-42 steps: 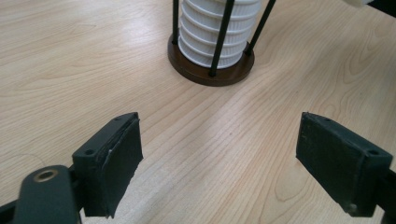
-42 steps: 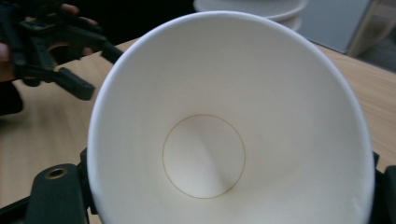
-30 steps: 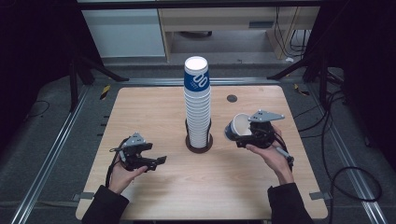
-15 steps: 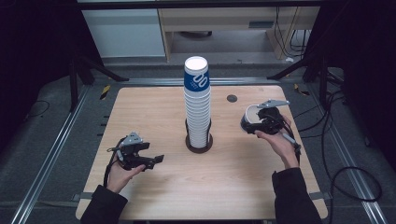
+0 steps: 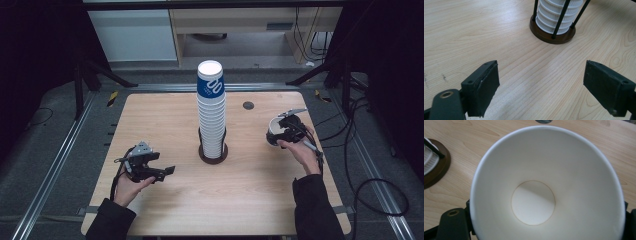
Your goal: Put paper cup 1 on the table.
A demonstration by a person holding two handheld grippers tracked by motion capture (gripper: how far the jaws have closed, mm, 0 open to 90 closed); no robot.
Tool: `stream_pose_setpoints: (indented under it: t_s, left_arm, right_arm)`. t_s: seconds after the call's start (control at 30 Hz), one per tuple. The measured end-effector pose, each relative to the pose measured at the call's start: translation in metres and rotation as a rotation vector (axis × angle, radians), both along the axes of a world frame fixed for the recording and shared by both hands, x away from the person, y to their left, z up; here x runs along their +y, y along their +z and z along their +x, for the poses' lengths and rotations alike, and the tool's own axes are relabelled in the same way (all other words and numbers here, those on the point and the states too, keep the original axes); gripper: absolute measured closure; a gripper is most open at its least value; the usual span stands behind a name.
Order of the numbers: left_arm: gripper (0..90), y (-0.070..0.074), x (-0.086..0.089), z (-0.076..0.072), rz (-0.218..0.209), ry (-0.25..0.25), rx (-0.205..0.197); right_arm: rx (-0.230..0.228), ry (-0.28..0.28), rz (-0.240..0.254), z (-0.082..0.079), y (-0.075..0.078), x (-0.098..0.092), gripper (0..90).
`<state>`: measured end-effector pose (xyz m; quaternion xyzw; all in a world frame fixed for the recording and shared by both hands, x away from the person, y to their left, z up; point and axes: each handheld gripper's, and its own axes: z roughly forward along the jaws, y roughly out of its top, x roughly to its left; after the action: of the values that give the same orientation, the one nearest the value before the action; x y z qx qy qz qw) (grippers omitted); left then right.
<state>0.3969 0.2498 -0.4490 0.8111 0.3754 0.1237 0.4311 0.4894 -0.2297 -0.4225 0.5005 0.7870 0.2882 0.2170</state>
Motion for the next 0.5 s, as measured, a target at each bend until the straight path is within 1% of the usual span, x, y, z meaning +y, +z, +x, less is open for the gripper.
stream_pose_setpoints:
  t_s: [0.1, 0.13, 0.2, 0.27, 0.3, 0.37, 0.5]
  left_arm:
    - [12.6, 0.001, 0.001, 0.0, -0.001, 0.0, -0.002]
    - [12.6, 0.001, 0.001, 0.0, -0.001, 0.002, -0.003]
    - [12.6, 0.0, 0.0, 0.0, -0.001, 0.0, -0.001]
    - [12.6, 0.0, 0.0, 0.0, 0.001, -0.002, 0.001]
    - [12.6, 0.0, -0.001, 0.0, 0.002, -0.003, 0.001]
    - [12.6, 0.0, -0.001, 0.0, 0.004, -0.003, 0.0]
    - [12.6, 0.0, 0.0, 0.0, 0.003, -0.004, 0.001]
  right_arm:
    - [0.006, -0.012, 0.001, 0.002, -0.006, -0.002, 18.2]
    - [0.019, -0.015, 0.003, 0.002, -0.01, -0.004, 18.2]
    - [0.03, -0.024, -0.003, 0.002, -0.016, -0.005, 18.1]
    - [0.046, -0.028, 0.001, 0.003, -0.02, -0.006, 18.0]
    - [0.055, -0.031, -0.013, 0.004, -0.022, -0.006, 17.9]
    - [0.06, -0.035, -0.018, 0.004, -0.023, -0.007, 17.9]
    - [0.065, -0.04, -0.007, 0.006, -0.024, -0.008, 17.6]
